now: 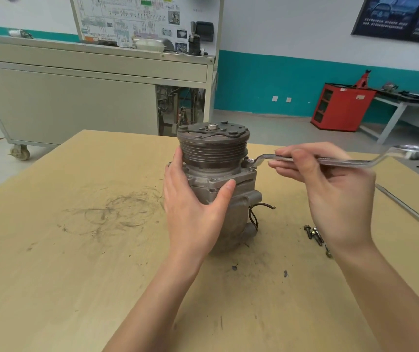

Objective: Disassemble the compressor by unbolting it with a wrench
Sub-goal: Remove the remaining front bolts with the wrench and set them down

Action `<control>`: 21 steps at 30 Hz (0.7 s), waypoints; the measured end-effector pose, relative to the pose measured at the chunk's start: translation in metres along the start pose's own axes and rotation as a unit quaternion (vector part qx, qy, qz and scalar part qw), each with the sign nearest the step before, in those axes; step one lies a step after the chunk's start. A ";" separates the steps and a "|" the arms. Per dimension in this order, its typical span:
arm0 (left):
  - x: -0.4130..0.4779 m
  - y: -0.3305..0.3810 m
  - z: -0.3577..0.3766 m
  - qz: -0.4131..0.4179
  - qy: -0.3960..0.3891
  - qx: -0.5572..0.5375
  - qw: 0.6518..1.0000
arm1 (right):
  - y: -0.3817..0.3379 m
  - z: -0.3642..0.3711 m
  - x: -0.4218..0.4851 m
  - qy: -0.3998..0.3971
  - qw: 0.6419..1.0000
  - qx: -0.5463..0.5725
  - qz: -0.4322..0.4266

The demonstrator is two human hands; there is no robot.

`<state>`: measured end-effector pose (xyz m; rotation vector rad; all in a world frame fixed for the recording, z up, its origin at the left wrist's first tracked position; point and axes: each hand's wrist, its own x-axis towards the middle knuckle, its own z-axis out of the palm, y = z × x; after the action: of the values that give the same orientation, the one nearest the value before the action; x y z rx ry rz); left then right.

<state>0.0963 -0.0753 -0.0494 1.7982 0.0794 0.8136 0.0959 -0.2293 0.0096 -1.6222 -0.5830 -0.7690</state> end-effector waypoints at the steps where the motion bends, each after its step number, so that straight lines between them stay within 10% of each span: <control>1: 0.000 0.000 0.000 0.001 0.000 0.000 1.000 | 0.001 0.000 0.000 -0.002 1.000 -0.012 -0.011; 8: 0.000 0.000 0.000 0.000 -0.002 0.006 1.000 | 0.022 0.002 0.001 0.007 0.995 0.100 0.019; 16: -0.001 0.000 0.000 0.004 0.005 0.007 1.000 | 0.078 0.044 0.082 -0.104 0.840 0.375 0.379; 21: -0.001 -0.001 0.002 -0.002 0.002 -0.001 1.000 | 0.079 0.041 0.084 -0.112 0.831 0.378 0.391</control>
<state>0.0964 -0.0769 -0.0510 1.7951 0.0844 0.8143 0.2159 -0.2071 0.0181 -1.0340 -0.2649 0.2686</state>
